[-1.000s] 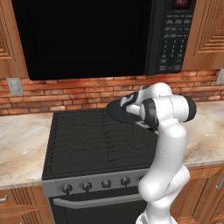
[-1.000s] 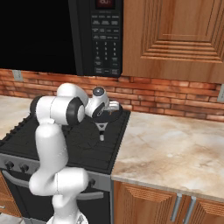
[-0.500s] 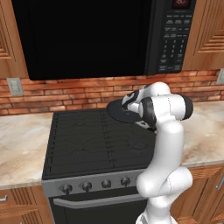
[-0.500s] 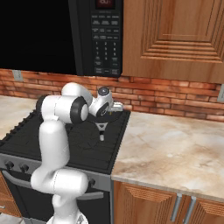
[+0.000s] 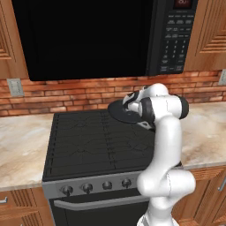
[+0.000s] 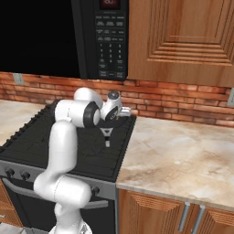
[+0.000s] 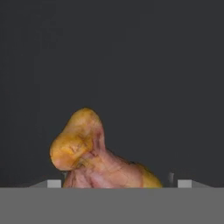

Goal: Take the chicken drumsticks from the pan and place one on each plate on the dining counter.

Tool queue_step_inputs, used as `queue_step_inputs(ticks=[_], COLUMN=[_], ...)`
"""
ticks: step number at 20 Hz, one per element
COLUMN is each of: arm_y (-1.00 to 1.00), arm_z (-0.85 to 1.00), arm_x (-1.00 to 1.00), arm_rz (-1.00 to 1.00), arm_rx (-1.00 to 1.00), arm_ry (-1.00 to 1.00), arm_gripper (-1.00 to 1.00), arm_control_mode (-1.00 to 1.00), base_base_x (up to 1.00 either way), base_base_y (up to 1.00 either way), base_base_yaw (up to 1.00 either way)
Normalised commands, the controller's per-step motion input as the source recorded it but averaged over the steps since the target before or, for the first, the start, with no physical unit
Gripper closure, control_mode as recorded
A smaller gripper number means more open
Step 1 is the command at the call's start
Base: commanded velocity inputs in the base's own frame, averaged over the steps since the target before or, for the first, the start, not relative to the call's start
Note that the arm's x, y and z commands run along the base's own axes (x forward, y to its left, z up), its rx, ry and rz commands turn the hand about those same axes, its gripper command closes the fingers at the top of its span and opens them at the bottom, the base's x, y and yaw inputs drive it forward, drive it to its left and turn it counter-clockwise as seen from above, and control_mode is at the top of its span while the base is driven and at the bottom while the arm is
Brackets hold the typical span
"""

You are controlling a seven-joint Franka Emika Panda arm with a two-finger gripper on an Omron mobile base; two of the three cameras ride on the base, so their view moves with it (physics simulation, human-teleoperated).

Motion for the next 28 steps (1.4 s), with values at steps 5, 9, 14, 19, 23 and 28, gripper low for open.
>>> queue_step_inputs(ticks=[5, 9, 14, 19, 23, 28], arm_y=[-0.31, -0.05, -0.23, -0.25, -0.32, -0.50], arm_z=[-0.47, -0.52, -0.40, -0.07, 0.07, 0.15], arm_x=[0.19, 0.08, -0.17, -0.88, -1.00, -1.00], arm_rz=[0.10, 0.05, 0.03, 0.00, 0.00, 0.01], arm_rx=[-0.01, -0.05, -0.01, 0.04, 0.09, 0.07], arm_ry=[0.00, 0.00, -0.09, -0.41, -0.43, -0.34], arm_gripper=[1.00, 1.00, 1.00, 1.00, 1.00, 1.00], arm_control_mode=[-1.00, -1.00, -1.00, -1.00, -1.00, -1.00], base_base_x=[0.00, 0.00, 0.00, 0.00, 0.00, 0.00], base_base_y=[0.00, 0.00, 0.00, 0.00, 0.00, 0.00], base_base_yaw=[0.00, 0.00, 0.00, 0.00, 0.00, 0.00])
